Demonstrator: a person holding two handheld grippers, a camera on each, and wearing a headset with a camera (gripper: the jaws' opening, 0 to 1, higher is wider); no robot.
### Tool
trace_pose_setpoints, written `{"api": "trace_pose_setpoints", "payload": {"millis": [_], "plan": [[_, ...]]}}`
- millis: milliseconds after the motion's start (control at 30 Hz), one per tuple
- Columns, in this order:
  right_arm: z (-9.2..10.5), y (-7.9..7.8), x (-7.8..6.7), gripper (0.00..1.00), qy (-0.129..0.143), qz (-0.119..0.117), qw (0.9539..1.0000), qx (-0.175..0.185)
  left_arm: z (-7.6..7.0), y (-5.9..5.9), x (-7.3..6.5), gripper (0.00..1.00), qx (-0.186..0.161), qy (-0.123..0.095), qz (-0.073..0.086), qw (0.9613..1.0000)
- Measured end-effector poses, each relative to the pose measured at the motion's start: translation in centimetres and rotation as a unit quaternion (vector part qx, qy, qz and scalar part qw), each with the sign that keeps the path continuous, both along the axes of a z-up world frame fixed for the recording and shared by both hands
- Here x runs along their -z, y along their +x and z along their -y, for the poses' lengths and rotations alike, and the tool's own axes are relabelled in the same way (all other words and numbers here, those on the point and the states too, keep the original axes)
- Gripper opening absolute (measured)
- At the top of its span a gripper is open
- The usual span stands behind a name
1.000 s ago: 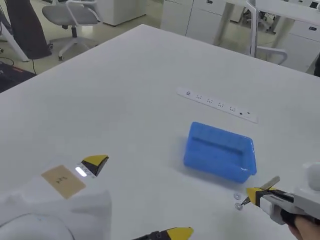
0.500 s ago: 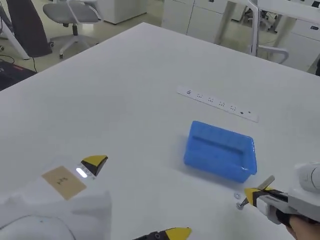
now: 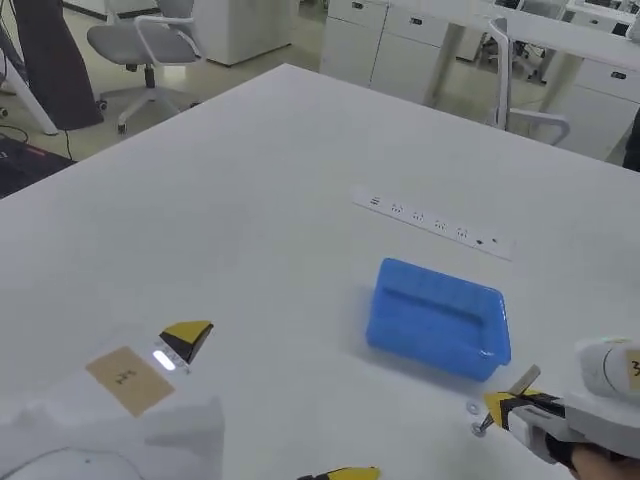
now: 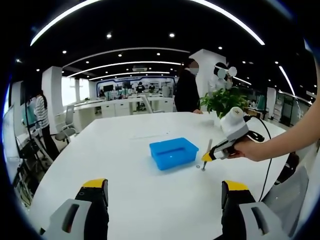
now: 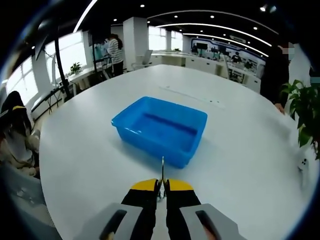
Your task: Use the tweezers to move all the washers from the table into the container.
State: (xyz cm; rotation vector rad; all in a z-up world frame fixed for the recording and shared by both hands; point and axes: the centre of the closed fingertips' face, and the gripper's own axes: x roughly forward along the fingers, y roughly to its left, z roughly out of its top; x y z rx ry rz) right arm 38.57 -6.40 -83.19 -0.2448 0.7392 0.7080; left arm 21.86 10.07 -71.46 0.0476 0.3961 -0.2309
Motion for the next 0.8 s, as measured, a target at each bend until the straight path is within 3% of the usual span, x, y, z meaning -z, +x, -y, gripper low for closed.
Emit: {"api": "trace_pose_setpoints", "payload": {"millis": [233, 300, 500, 667, 800], "plan": [[0.2, 0.6, -2.5, 0.02, 0.032, 0.004, 0.9994, 0.009, 0.3, -0.2, -0.5, 0.97, 0.003, -0.001, 0.002, 1.0], [-0.7, 0.7, -4.1, 0.02, 0.054, 0.008, 0.9984, 0.01, 0.6, -0.3, -0.5, 0.97, 0.005, -0.006, 0.0, 1.0], [-2.5, 2.2, -6.7, 0.02, 0.072, 0.039, 0.9966, -0.007, 1.2, -0.7, -0.2, 0.98, 0.009, -0.003, -0.011, 0.9999], [-3.9, 3.9, -7.6, 0.02, 0.084, 0.049, 0.9951, -0.017, 1.3, -0.8, -0.2, 0.98, 0.008, -0.005, -0.015, 0.9998], [-5.0, 5.0, -7.4, 0.02, 0.088, 0.048, 0.9947, -0.023, 1.2, -0.8, -0.2, 0.97, 0.005, -0.001, -0.018, 0.9998]]}}
